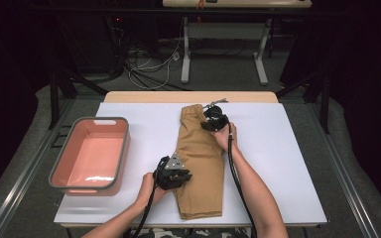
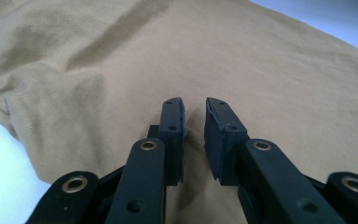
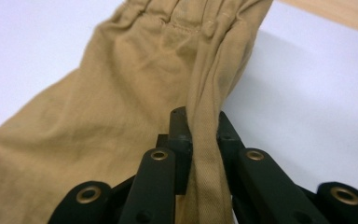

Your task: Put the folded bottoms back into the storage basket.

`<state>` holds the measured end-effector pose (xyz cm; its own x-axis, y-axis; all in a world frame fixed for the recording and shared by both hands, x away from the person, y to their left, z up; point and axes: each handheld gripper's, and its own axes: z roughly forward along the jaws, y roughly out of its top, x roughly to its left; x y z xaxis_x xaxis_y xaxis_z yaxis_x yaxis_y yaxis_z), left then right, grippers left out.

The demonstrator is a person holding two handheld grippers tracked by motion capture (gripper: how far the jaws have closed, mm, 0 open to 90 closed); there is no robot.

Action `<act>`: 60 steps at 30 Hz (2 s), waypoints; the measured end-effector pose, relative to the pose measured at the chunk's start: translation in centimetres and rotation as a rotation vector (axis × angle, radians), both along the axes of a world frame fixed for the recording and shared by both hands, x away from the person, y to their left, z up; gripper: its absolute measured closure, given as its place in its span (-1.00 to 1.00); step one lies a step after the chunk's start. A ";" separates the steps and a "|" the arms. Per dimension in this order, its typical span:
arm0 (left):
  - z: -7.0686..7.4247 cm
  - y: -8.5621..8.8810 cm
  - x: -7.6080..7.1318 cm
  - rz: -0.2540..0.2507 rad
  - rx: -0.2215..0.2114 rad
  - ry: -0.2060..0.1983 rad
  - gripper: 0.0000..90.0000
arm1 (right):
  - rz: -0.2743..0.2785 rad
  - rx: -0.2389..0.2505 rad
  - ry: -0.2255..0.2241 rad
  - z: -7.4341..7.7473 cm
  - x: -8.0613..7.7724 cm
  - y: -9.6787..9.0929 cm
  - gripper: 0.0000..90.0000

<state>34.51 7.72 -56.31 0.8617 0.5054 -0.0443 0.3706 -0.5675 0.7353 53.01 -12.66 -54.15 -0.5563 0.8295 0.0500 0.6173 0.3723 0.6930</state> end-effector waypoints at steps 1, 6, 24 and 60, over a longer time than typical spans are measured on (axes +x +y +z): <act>0.0 0.1 0.2 0.001 -0.004 0.003 0.70 | 0.007 0.001 -0.013 0.2 -0.2 -0.1 0.82; 0.0 0.1 0.3 0.008 -0.009 0.010 0.70 | 0.055 0.027 -0.058 1.1 -1.2 -0.4 0.82; 1.6 0.0 2.6 0.069 -0.049 -0.033 0.68 | 0.132 0.031 -0.169 3.1 -3.1 -0.1 0.83; 0.0 -1.4 6.4 0.184 -0.015 0.024 0.78 | 0.241 0.092 -0.308 5.9 -7.3 -0.6 0.84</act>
<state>40.86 6.36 -56.31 0.7536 0.6534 -0.0723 0.4847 -0.4780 0.7325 45.73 -13.30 -48.22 -0.7352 0.6729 -0.0817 0.2780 0.4093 0.8690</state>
